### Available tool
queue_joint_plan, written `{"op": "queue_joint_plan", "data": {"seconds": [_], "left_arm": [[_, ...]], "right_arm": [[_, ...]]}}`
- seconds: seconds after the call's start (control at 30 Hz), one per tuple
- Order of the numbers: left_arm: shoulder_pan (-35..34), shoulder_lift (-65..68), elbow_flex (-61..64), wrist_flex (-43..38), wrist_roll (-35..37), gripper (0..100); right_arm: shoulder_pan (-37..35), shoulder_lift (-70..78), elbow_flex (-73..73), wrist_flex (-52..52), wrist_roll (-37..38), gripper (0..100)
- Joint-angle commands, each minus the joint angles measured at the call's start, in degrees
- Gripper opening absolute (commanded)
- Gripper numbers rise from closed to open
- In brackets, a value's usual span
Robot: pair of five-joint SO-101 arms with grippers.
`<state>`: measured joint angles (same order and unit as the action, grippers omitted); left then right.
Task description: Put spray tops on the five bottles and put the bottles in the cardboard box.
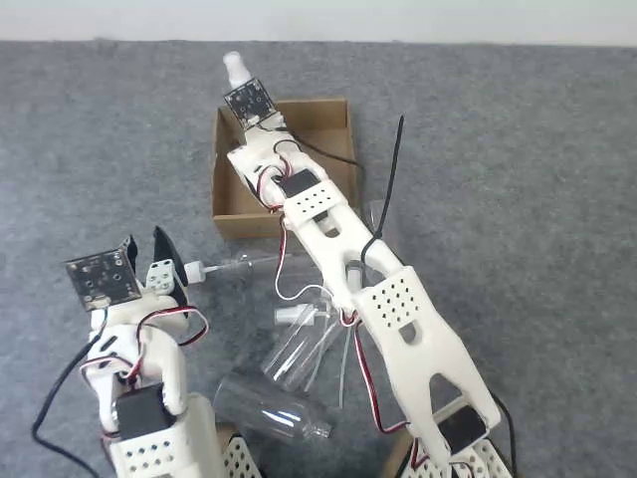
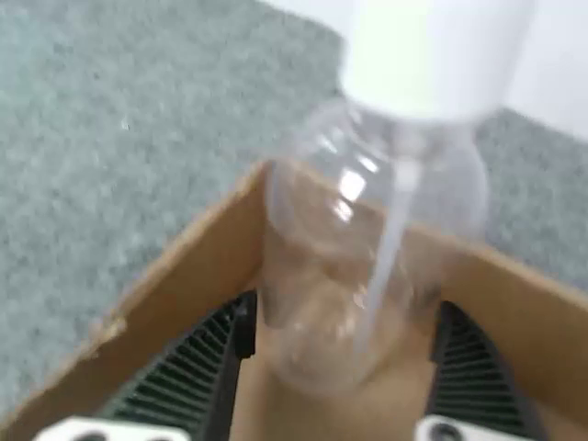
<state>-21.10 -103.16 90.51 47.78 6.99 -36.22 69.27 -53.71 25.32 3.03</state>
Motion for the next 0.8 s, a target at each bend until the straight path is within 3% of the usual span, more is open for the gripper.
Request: {"op": "queue_joint_plan", "data": {"seconds": [0.0, 0.63, 0.77], "left_arm": [[-0.18, -1.32, -0.84, -1.93, -0.44, 12], [-0.18, -1.32, -0.75, -2.20, -0.44, 12], [-0.18, -1.32, -0.75, -2.20, -0.44, 12]], "right_arm": [[0.92, -5.58, -0.79, 4.62, -5.63, 35.6], [1.27, -12.09, -0.79, 20.97, -7.12, 36.8], [1.27, -13.41, -0.79, 23.69, -6.86, 29.1]]}}
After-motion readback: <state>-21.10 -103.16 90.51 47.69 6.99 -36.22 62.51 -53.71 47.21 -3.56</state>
